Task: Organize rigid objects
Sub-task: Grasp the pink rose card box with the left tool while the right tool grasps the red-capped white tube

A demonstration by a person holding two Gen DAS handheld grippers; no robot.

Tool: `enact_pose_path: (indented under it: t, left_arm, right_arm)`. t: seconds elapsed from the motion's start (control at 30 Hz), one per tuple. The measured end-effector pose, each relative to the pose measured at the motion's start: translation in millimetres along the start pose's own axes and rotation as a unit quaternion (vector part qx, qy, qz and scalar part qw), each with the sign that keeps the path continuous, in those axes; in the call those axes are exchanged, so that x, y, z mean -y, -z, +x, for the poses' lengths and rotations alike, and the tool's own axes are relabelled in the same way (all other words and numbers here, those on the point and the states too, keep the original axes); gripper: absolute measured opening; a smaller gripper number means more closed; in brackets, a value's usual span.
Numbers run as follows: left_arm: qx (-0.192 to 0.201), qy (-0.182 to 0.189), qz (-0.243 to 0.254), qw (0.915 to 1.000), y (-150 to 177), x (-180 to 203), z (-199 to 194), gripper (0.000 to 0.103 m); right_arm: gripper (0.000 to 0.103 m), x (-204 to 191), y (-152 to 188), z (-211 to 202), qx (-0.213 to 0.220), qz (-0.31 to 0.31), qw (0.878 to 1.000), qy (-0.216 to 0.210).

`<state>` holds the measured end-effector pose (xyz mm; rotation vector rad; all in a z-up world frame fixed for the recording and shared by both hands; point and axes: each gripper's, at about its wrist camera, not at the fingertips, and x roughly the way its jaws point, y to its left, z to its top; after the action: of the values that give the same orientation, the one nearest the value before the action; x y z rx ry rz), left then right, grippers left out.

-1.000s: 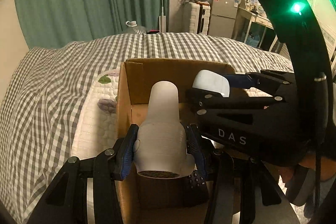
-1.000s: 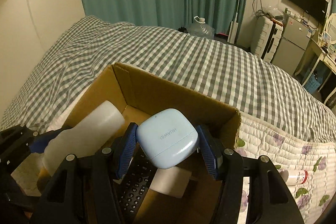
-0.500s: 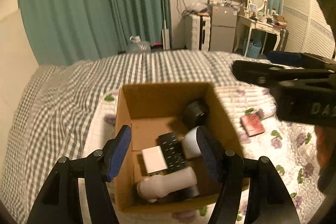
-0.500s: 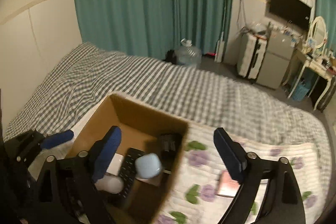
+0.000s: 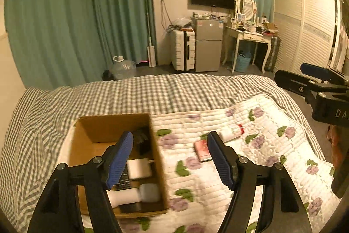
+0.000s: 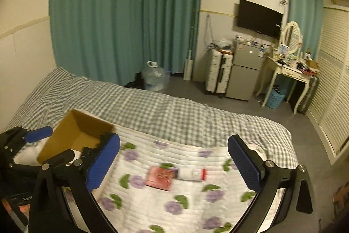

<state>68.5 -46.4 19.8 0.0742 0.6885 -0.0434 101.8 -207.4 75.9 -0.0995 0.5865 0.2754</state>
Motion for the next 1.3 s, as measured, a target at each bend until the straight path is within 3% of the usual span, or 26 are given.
enact_pose_path:
  t: [0.23,0.43,0.87,0.97,1.17,1.3]
  left_arm:
    - [-0.025,-0.016,0.024,0.9993,2,47,47,0.073]
    - [-0.068,-0.020,-0.005,0.9974,12,68,105,0.073]
    - [-0.180,-0.027,0.005,0.9833,69,104,230,0.074]
    - [-0.189,-0.030,-0.012,0.9815,78,101,250,0.078]
    - [-0.170,-0.029,-0.012,0.9849,75,97,264,0.085]
    - [-0.165,-0.012,0.000,0.9862,77,94,250,0.073]
  right_arm:
    - [0.101,54,28,32,-0.021,0.021,1.000,-0.001]
    - [0.101,81,45,83,-0.053,-0.008,0.999,0.004]
    - [0.101,105,106,185,-0.129,-0.036,0.991,-0.021]
    - [0.101,108,113,193,-0.137,-0.038,0.990,-0.024]
    - [0.101,109,119,200,-0.145,-0.044,0.988,-0.029]
    - [0.101,105,120,201,-0.147,-0.053,0.987,-0.030]
